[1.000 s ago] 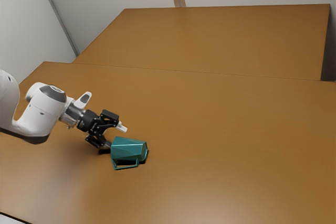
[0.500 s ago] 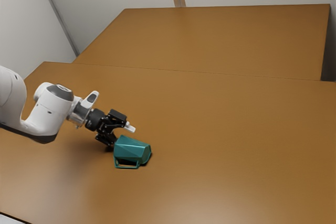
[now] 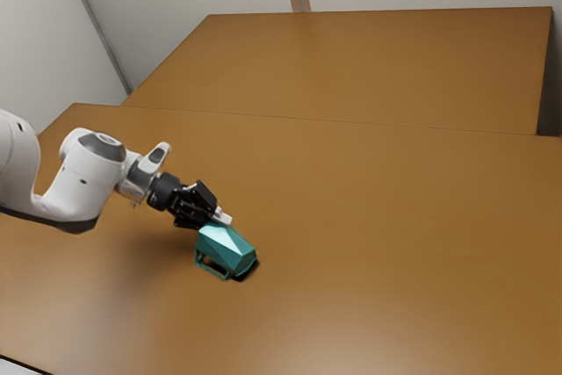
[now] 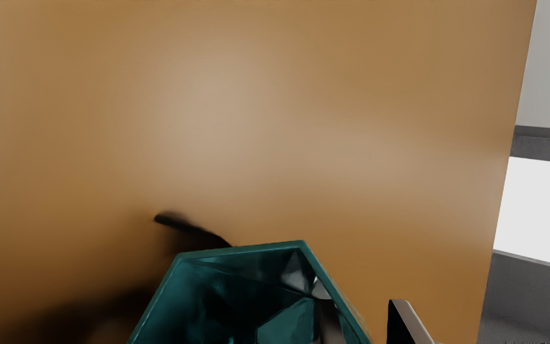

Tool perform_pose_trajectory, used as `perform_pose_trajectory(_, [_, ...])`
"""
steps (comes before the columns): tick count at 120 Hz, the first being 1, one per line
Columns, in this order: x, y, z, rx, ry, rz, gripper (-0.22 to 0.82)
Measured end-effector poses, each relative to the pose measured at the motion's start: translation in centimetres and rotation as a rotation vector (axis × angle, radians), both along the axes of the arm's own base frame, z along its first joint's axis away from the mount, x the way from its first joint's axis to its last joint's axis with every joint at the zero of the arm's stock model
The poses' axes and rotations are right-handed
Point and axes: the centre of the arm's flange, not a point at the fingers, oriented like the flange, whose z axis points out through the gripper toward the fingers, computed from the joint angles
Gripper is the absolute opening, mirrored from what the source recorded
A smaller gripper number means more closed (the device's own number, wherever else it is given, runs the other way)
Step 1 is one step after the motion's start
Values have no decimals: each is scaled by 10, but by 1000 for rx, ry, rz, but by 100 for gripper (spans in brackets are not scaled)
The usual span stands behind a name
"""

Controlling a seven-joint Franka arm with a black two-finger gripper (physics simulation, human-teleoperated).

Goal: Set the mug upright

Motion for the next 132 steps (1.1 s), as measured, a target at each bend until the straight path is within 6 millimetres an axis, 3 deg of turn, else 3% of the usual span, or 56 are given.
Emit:
perform_pose_trajectory(20, [2, -11, 15, -2, -31, -29, -11])
perform_pose_trajectory(56, [9, -46, 67, 88, -104, -166, -16])
perform_pose_trajectory(85, [38, -37, 116, 313, -165, -267, -17])
perform_pose_trajectory(110, [56, -28, 133, 528, -196, -333, -18])
perform_pose_trajectory(126, [71, -30, 124, 651, -196, -387, -18])
perform_pose_trajectory(132, [79, -41, 120, 694, -199, -428, -18])
